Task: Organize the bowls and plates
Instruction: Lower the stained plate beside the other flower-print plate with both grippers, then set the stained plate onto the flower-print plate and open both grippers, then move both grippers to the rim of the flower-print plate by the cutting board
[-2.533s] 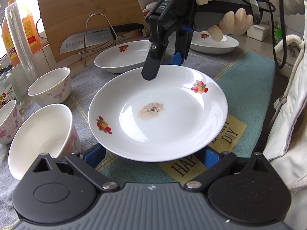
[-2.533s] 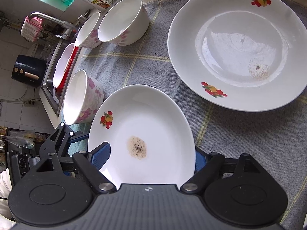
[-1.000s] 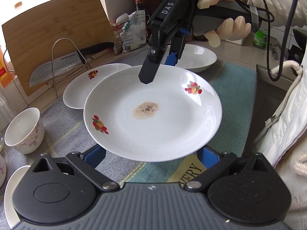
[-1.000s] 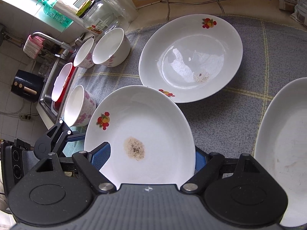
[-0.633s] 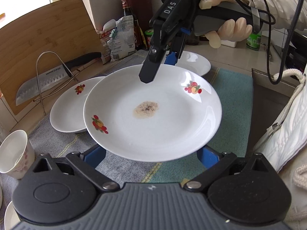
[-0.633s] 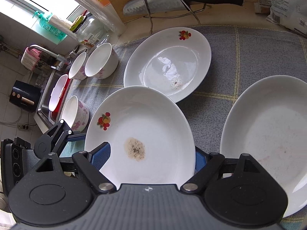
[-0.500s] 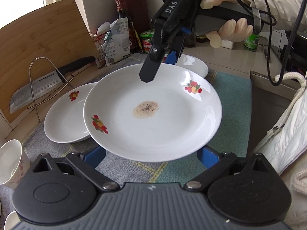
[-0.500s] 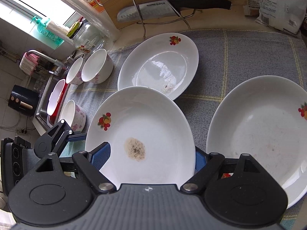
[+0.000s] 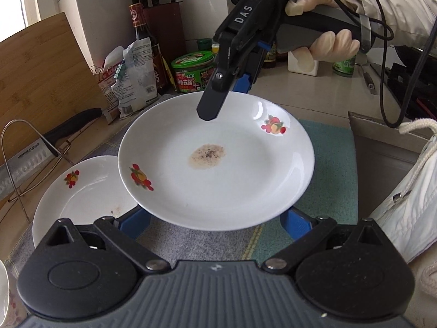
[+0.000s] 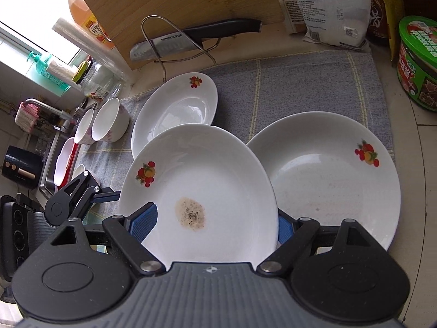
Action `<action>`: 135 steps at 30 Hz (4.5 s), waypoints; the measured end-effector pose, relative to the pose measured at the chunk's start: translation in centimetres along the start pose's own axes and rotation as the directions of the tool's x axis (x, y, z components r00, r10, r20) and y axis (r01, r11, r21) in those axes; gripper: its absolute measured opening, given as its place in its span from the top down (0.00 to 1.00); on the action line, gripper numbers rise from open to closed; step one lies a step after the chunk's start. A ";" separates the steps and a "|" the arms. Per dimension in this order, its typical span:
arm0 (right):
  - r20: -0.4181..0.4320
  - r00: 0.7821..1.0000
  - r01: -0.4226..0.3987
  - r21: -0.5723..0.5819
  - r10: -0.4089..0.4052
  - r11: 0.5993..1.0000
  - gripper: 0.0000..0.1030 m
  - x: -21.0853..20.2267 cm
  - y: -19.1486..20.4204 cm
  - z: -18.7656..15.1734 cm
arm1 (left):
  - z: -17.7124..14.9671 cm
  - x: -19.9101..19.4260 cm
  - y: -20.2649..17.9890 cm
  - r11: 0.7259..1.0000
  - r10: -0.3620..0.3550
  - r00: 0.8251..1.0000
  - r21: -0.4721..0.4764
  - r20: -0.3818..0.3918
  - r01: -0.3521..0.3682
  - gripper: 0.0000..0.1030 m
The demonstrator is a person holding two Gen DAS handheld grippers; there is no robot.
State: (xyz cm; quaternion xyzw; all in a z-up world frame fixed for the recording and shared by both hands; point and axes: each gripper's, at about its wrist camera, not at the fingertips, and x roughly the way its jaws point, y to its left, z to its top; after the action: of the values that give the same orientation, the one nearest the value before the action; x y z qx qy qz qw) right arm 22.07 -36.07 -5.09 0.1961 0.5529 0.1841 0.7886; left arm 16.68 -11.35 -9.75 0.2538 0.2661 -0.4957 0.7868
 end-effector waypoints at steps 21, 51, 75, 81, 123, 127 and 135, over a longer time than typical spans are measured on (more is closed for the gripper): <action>0.028 0.999 0.030 0.072 -0.032 0.997 0.12 -1.4 -7.0 1.1 | 3.6 5.9 -0.2 0.998 -0.055 0.998 -0.009 -0.022 0.055 0.03; -0.010 0.997 0.083 0.100 -0.082 0.991 0.11 0.9 -8.8 1.8 | 4.5 7.3 0.5 0.998 -0.063 0.997 -0.023 -0.042 0.063 0.03; -0.018 0.994 0.105 0.158 -0.103 0.982 0.09 -0.4 -8.9 0.6 | 4.6 7.8 0.7 0.998 -0.062 0.997 0.025 -0.036 0.063 0.03; -0.003 0.996 0.086 0.194 -0.087 0.977 0.08 -1.4 -9.3 -0.2 | 4.7 8.0 0.6 0.996 -0.072 0.997 0.054 -0.041 0.074 0.02; 0.082 0.976 0.185 0.191 -0.203 0.964 0.00 -4.1 -7.2 -3.4 | 3.9 5.2 0.1 0.987 0.110 0.992 -0.108 -0.063 -0.117 0.02; 0.137 0.948 0.267 0.150 -0.288 0.952 0.00 -4.5 -5.8 -3.8 | 3.6 4.5 0.2 0.970 0.160 0.985 -0.176 -0.060 -0.169 0.02; 0.275 0.872 0.412 0.031 -0.404 0.910 0.00 -3.6 -1.7 -5.6 | 2.5 2.0 0.9 0.904 0.287 0.955 -0.308 -0.075 -0.295 0.01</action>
State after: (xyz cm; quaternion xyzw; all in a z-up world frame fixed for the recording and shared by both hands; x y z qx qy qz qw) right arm 15.74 -38.76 -4.85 0.0872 0.4639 -0.0076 0.8816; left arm 18.65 -13.96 -9.11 0.1682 0.3119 -0.3202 0.8786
